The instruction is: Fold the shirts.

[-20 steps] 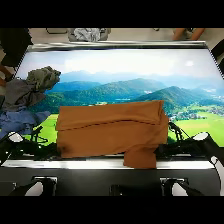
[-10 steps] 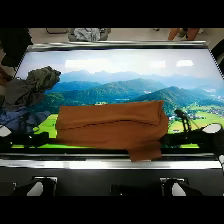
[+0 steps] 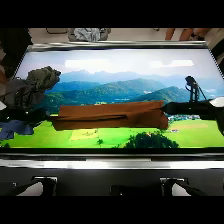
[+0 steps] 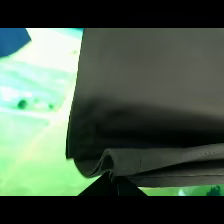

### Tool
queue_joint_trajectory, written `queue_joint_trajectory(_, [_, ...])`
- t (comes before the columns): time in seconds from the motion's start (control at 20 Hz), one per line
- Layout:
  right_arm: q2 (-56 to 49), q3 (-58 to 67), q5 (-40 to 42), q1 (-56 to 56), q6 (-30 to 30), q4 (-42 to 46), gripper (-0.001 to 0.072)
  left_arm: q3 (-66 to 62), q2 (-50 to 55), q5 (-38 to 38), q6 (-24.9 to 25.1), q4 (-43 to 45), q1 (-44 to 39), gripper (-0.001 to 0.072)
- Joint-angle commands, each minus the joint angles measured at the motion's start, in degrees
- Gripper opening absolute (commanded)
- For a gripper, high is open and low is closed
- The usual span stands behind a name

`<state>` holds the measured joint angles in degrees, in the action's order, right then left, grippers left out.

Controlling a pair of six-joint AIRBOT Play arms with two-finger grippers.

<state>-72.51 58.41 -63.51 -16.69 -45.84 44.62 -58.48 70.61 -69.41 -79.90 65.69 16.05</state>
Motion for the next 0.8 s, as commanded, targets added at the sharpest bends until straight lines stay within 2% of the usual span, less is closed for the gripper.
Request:
queue_joint_trajectory(0.0, [-11.6, 7.8, 8.3, 5.6, -3.0, 0.6, 0.0040, -9.5, 13.2, 0.0, -1.1, -0.4, -1.6, 0.0020])
queue_joint_trajectory(0.2, [-18.8, 11.0, 8.4, 5.8, -8.1, 3.0, 0.0040, -15.3, 21.9, -0.4, -2.6, -0.4, -1.5, 0.0022])
queue_joint_trajectory(0.4, [-20.9, 11.0, 8.3, 5.8, -8.1, 4.0, 0.0042, -16.0, 26.4, 0.1, -2.6, -0.4, -3.1, 0.0025])
queue_joint_trajectory(0.45, [-20.8, 11.1, 7.9, 5.8, -7.7, 4.1, 0.0044, -16.0, 26.6, 0.3, -2.6, -0.4, -3.3, 0.0091])
queue_joint_trajectory(0.5, [-20.7, 11.8, 6.7, 5.7, -7.0, 4.7, 0.0122, -16.5, 26.4, -0.1, -2.6, -0.3, -3.3, 0.0336])
queue_joint_trajectory(0.55, [-20.2, 13.4, 4.2, 5.7, -6.0, 6.9, 0.0403, -17.7, 26.0, -1.7, -2.6, -0.3, -2.8, 0.0610])
queue_joint_trajectory(0.6, [-19.7, 15.8, 0.5, 5.7, -5.0, 10.8, 0.0720, -19.3, 25.4, -3.2, -2.6, -0.2, -2.1, 0.0633])
queue_joint_trajectory(0.7, [-19.3, 21.9, -7.4, 5.3, -5.1, 25.8, 0.0720, -22.2, 22.8, -5.1, -2.6, -0.1, -0.7, 0.0632])
queue_joint_trajectory(0.75, [-19.4, 23.5, -9.3, 4.0, -6.1, 29.4, 0.0720, -22.8, 20.7, -4.9, -2.6, -0.1, -0.3, 0.0632])
